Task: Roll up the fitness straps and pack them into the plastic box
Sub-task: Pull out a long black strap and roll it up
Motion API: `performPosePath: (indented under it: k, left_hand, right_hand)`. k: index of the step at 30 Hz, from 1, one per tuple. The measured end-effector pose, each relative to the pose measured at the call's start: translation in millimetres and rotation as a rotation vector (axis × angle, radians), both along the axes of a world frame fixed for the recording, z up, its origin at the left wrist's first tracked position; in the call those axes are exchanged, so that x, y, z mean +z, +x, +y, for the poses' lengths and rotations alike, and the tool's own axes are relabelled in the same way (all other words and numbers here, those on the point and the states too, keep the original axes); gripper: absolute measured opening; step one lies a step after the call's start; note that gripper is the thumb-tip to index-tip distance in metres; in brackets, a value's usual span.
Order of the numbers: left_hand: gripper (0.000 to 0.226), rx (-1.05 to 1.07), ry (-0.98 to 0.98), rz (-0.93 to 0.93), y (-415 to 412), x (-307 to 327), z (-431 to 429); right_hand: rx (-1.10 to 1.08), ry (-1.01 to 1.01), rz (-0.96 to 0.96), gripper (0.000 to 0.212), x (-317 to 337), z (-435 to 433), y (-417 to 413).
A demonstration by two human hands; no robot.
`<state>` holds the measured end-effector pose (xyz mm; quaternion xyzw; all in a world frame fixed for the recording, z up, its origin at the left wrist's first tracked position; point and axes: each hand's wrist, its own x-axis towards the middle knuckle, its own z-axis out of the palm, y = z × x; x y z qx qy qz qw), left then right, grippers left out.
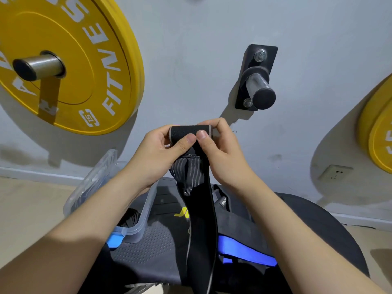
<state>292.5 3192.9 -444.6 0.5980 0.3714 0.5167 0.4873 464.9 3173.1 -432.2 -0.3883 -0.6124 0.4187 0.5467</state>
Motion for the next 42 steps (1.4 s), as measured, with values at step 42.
performPosePath:
  k: [42]
  left_hand:
    - [0.036,-0.153,-0.23,-0.192,0,4,-2]
  right_hand:
    - [0.062,0.047,-0.137,0.026,1,0,27]
